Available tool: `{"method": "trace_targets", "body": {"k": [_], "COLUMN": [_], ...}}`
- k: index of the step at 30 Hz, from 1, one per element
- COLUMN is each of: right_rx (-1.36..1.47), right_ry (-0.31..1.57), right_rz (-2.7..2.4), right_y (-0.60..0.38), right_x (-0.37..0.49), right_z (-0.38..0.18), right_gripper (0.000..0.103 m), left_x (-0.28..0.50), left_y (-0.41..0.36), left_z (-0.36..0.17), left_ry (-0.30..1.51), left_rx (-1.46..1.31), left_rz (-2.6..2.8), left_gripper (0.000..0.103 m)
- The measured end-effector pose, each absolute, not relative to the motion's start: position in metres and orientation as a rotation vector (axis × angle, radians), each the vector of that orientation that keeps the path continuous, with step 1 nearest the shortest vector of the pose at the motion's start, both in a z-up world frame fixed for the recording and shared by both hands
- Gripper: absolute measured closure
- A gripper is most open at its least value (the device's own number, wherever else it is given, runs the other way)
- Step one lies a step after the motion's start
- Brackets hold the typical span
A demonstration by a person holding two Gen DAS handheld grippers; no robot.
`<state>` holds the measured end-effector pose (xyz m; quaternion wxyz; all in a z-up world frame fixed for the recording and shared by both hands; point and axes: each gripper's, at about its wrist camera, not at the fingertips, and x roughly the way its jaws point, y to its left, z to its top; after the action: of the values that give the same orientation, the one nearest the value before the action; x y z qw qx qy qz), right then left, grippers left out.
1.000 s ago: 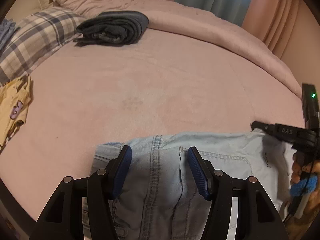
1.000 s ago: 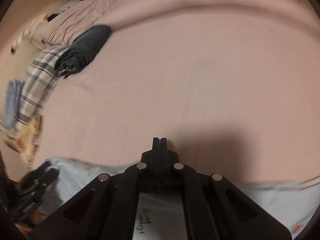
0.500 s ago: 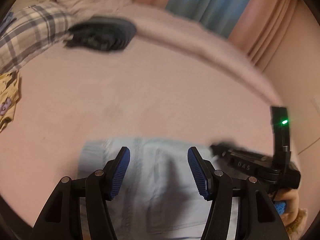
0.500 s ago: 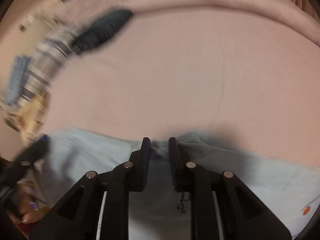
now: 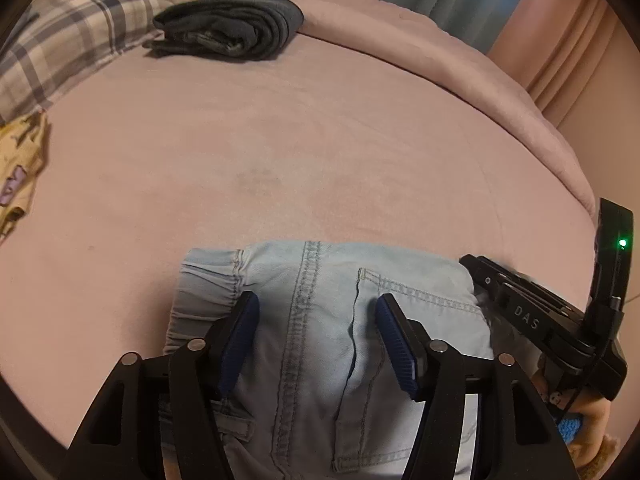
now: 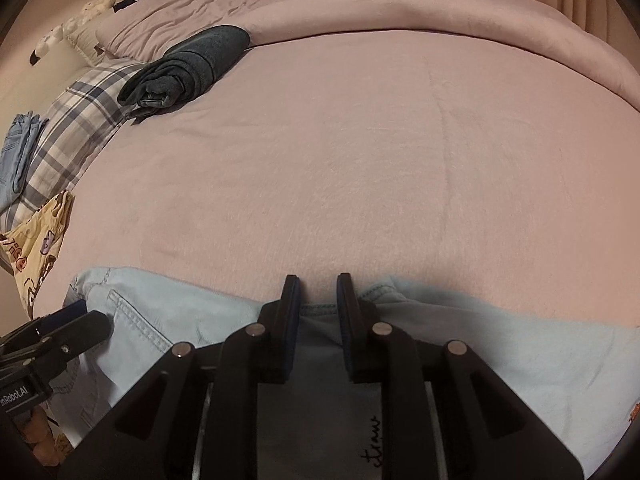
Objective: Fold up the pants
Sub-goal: 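Open both grippers and lift them off the flattened jeans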
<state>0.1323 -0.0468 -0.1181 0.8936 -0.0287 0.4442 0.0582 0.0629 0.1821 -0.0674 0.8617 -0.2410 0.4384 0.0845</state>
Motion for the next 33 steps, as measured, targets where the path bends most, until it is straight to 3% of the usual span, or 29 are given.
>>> {"method": "trace_targets", "body": {"k": [4, 5, 7, 9, 10, 17, 21, 27, 33], "right_rx": [-0.041, -0.023, -0.004, 0.015, 0.014, 0.072, 0.094, 0.115, 0.122], "right_ry": [0.925, 0.931, 0.905, 0.864, 0.851, 0.916, 0.948, 0.955, 0.954], "right_rz": [0.121, 0.138, 0.183, 0.179, 0.146, -0.001, -0.030, -0.013, -0.032], "right_y": [-0.050, -0.053, -0.061, -0.075, -0.084, -0.140, -0.159, -0.172, -0.187], "right_x": [0.122, 0.114, 0.097, 0.074, 0.063, 0.032, 0.025, 0.015, 0.004], "right_z": [-0.111, -0.104, -0.093, -0.079, -0.073, -0.073, -0.081, -0.082, -0.081], "right_gripper": [0.083, 0.077, 0.059, 0.028, 0.026, 0.027, 0.027, 0.027, 0.027], "left_x": [0.064, 0.064, 0.064, 0.065, 0.065, 0.026, 0.016, 0.019, 0.017], "left_y": [0.185, 0.181, 0.173, 0.165, 0.162, 0.119, 0.099, 0.070, 0.059], "left_z": [-0.068, -0.069, -0.067, -0.063, -0.061, -0.021, -0.031, -0.067, -0.066], "left_ry": [0.901, 0.896, 0.895, 0.907, 0.915, 0.816, 0.849, 0.943, 0.950], "left_rx": [-0.538, -0.514, -0.467, -0.424, -0.419, -0.508, -0.631, -0.521, -0.469], "left_rz": [0.172, 0.175, 0.199, 0.246, 0.268, 0.186, 0.052, 0.141, 0.192], "left_gripper": [0.034, 0.033, 0.033, 0.033, 0.033, 0.033, 0.033, 0.033, 0.033]}}
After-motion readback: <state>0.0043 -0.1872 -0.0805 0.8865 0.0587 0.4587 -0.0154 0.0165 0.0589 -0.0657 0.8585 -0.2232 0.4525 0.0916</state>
